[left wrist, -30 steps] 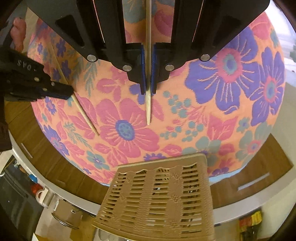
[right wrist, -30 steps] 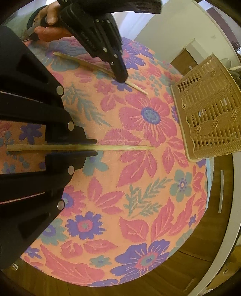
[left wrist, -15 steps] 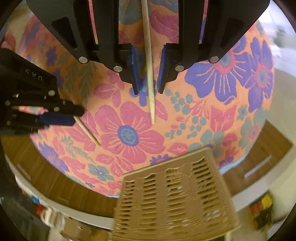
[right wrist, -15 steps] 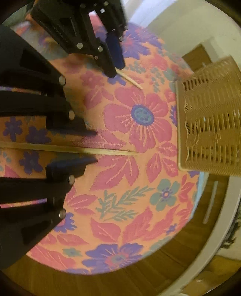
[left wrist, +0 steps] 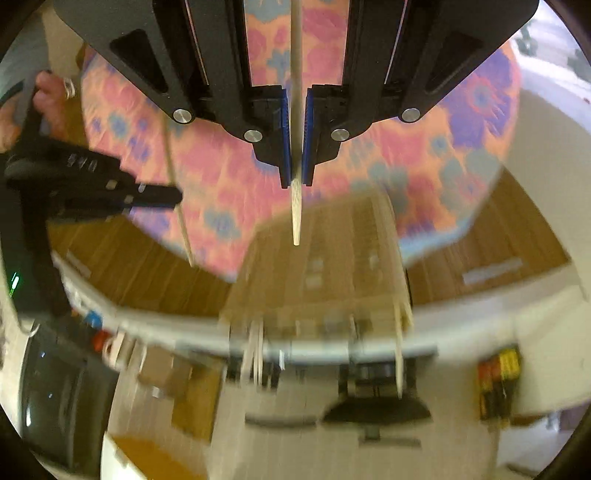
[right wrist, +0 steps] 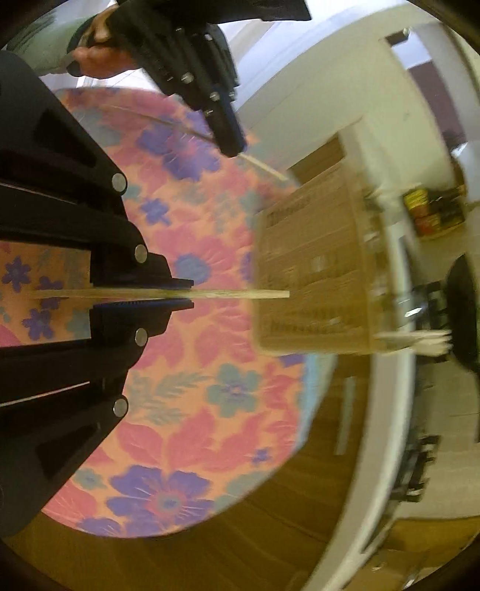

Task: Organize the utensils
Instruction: 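Lift both chopsticks over the basket and open both grippers to drop them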

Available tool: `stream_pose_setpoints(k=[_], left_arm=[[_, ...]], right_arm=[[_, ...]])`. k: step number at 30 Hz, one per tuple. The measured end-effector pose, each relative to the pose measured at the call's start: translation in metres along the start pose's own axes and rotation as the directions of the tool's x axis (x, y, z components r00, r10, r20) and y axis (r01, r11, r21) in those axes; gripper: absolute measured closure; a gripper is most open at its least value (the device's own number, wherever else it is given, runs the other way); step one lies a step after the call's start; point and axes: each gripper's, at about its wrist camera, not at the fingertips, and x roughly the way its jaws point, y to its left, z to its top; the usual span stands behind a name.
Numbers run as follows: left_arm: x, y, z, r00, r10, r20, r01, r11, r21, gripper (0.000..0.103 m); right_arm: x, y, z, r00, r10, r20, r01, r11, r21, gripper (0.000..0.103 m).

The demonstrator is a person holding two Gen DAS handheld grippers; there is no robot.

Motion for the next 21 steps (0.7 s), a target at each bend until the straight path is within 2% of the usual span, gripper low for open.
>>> stream_pose_setpoints(k=[3,5,9,12,16,18,20,21], left_arm=[[-0.024,0.004,0.027,0.994,-0.025,0.111,0.027,1.000,-0.015,0.099],[-0.038,0.009,0.049,0.981,-0.044,0.189,0.051,0.998,-0.032,0.099],[-0.059,0.015,0.078,0.955,-0.063,0.288,0.081,0.995,-0.050,0.099],[-0.066,0.016,0.098,0.936,-0.064,0.347,0.088,0.995,-0.055,0.099],[-0.071,0.021,0.128,0.901,-0.085,0.426,0.124,0.990,-0.063,0.099],[-0.071,0.025,0.140,0.881,-0.087,0.466,0.136,0.988,-0.073,0.099],[-0.067,0.029,0.151,0.858,-0.075,0.507,0.131,0.988,-0.076,0.099],[-0.063,0.029,0.155,0.853,-0.065,0.517,0.122,0.989,-0.078,0.099]], right_arm=[[-0.020,0.007,0.019,0.996,0.015,0.085,-0.012,0.999,-0.039,0.101],[-0.034,0.012,0.035,0.988,0.032,0.152,-0.024,0.998,-0.054,0.101],[-0.063,0.019,0.067,0.958,0.081,0.276,-0.062,0.995,-0.078,0.101],[-0.076,0.021,0.088,0.943,0.132,0.305,-0.108,0.990,-0.095,0.101],[-0.097,0.019,0.118,0.923,0.200,0.327,-0.177,0.979,-0.100,0.101],[-0.106,0.014,0.131,0.914,0.206,0.350,-0.184,0.978,-0.095,0.101],[-0.114,0.012,0.138,0.910,0.182,0.372,-0.159,0.983,-0.091,0.101],[-0.116,0.010,0.142,0.910,0.161,0.382,-0.138,0.987,-0.087,0.101]])
